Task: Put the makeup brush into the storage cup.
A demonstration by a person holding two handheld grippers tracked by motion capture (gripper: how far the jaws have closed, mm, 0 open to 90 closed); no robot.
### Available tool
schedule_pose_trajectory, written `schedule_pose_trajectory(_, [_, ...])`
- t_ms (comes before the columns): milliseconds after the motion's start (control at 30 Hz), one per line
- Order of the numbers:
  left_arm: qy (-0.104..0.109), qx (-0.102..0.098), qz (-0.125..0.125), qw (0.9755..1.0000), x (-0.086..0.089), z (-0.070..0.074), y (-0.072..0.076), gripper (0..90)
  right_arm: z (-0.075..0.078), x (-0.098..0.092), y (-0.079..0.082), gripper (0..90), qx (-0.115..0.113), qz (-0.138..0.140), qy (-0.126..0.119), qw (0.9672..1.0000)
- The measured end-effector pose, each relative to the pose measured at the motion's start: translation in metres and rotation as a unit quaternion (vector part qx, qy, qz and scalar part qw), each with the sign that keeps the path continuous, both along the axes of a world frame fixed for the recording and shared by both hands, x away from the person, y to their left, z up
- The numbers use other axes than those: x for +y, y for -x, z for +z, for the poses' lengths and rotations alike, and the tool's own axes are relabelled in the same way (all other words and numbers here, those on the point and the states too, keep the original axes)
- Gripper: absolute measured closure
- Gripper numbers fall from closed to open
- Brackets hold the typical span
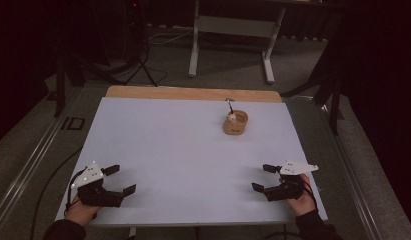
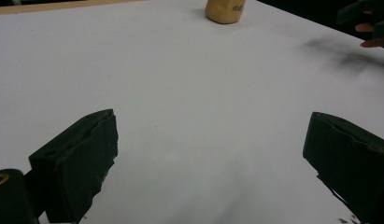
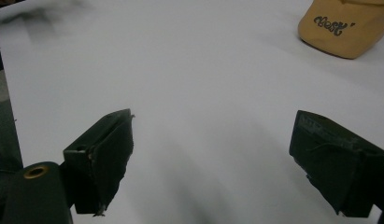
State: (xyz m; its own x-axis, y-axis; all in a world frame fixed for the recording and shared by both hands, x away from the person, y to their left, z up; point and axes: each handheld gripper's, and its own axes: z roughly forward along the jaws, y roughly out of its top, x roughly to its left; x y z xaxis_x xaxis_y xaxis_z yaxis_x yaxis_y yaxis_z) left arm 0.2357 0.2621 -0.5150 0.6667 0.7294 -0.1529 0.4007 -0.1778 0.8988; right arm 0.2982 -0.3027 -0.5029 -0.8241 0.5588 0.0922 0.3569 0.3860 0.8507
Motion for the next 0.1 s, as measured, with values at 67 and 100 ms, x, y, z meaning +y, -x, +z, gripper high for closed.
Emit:
schedule_pose_trajectory(67, [-0.001,0.000,0.000,1.0000,-0.0004,0.0000,-0.0002,3.6,-0.0002,-0.0003,-0.0001,13.5,0.001,-0.001,0.001,1.0000])
schedule_pose_trajectory(100, [-0.001,0.000,0.000,1.0000,-0.0004,0.0000,-0.0002,3.6,-0.0003,-0.0006,-0.0004,13.5,0.001,-0.001,0.000,1.0000])
